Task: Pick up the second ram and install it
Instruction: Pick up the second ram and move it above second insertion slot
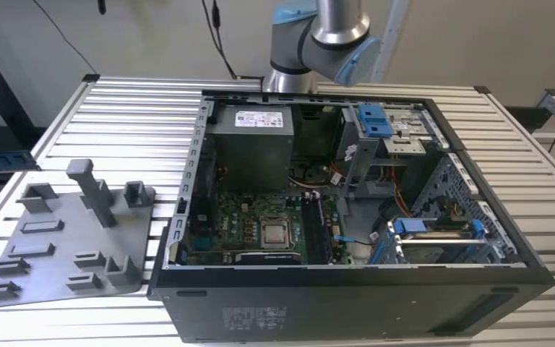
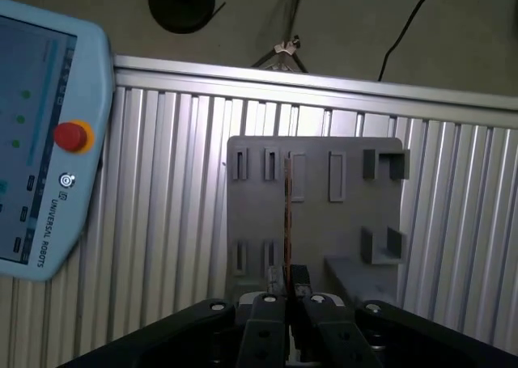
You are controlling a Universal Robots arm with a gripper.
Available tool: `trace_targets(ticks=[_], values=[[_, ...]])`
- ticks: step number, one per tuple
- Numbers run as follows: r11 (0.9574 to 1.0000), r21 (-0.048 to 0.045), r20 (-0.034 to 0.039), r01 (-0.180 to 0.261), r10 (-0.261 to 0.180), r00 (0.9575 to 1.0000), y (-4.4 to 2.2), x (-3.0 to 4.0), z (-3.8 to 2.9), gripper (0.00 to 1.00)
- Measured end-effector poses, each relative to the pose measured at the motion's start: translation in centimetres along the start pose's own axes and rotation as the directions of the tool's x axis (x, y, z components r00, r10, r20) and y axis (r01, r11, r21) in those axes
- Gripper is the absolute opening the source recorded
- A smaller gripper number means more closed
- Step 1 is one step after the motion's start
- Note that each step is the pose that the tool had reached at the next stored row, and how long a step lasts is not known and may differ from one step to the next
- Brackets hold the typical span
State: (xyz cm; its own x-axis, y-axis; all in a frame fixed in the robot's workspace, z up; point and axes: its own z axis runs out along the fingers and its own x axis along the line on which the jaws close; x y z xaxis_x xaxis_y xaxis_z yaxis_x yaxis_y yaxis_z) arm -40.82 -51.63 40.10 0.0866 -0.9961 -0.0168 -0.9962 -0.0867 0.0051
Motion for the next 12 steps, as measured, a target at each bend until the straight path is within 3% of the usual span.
trace_targets(ticks=[12], values=[[1.0,0.0001,0.0001,0.0,0.0,1.0,-2.74,0.24,-0.01,0.15]])
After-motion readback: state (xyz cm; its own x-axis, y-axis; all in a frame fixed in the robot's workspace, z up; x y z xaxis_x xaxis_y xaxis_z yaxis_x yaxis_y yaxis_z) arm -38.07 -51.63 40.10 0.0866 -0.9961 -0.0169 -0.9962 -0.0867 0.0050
